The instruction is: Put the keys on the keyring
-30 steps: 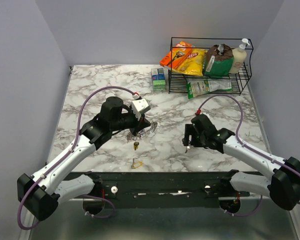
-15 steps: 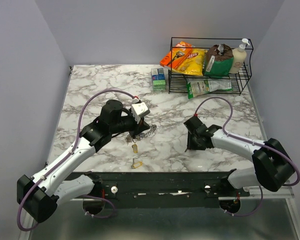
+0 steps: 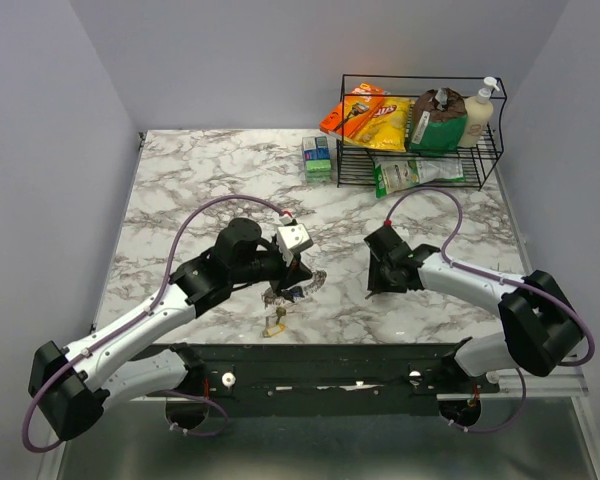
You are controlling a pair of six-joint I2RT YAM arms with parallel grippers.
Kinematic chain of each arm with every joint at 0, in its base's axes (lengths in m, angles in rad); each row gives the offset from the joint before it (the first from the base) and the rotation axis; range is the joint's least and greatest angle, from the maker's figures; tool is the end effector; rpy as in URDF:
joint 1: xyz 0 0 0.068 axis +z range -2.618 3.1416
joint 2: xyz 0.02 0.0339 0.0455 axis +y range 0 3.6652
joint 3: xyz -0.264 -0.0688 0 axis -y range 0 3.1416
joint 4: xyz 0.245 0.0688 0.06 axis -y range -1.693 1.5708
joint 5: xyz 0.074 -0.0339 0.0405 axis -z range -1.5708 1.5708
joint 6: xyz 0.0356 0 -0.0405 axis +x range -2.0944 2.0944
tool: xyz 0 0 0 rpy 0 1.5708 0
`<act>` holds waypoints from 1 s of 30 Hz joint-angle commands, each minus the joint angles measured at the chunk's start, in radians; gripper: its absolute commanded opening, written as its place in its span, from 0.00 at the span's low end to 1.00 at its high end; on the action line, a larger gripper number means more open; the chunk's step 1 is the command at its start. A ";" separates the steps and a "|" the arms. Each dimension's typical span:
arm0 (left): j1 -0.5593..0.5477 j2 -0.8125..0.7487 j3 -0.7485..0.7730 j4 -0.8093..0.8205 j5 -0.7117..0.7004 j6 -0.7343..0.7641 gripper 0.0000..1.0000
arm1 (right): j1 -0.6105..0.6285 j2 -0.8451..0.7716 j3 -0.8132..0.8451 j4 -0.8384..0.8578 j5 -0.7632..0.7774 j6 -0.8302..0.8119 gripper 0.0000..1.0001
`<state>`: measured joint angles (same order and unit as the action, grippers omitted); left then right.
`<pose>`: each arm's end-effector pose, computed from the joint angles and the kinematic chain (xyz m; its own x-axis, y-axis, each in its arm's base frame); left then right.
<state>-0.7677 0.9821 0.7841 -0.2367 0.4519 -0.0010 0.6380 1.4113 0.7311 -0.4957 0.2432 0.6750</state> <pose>0.1486 -0.1651 0.2990 -0.3039 0.2921 -0.9068 0.9094 0.3725 -0.1848 0.2044 0.1408 0.1665 -0.8936 0.0925 -0.4392 0.0701 0.9953 0.0669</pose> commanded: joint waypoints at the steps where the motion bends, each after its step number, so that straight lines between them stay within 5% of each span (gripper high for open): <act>1: -0.018 0.009 -0.006 0.068 -0.047 -0.031 0.00 | -0.023 -0.015 0.016 0.020 0.034 -0.014 0.54; 8: -0.019 0.018 -0.008 0.063 -0.048 -0.021 0.00 | -0.052 0.012 0.025 0.048 0.001 -0.026 0.49; 9: -0.019 0.018 -0.011 0.063 -0.048 -0.019 0.00 | -0.052 0.015 0.022 0.055 -0.013 -0.026 0.46; 10: -0.019 0.018 -0.013 0.063 -0.048 -0.019 0.00 | -0.052 0.023 0.024 0.057 -0.018 -0.026 0.30; 11: -0.019 0.018 -0.013 0.062 -0.048 -0.019 0.00 | -0.052 0.028 0.025 0.059 -0.024 -0.025 0.24; 16: -0.021 0.013 -0.017 0.063 -0.051 -0.022 0.00 | -0.052 0.046 0.031 0.062 -0.062 -0.029 0.22; 22: -0.021 0.012 -0.014 0.053 -0.058 -0.016 0.00 | -0.052 0.040 0.028 0.054 -0.064 -0.032 0.00; 30: -0.021 0.012 -0.011 0.037 -0.067 -0.005 0.00 | -0.052 0.018 0.044 0.046 -0.077 -0.084 0.03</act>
<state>-0.7830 1.0019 0.7700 -0.2195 0.4088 -0.0158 0.5888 1.4456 0.7414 -0.4446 0.1848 0.6281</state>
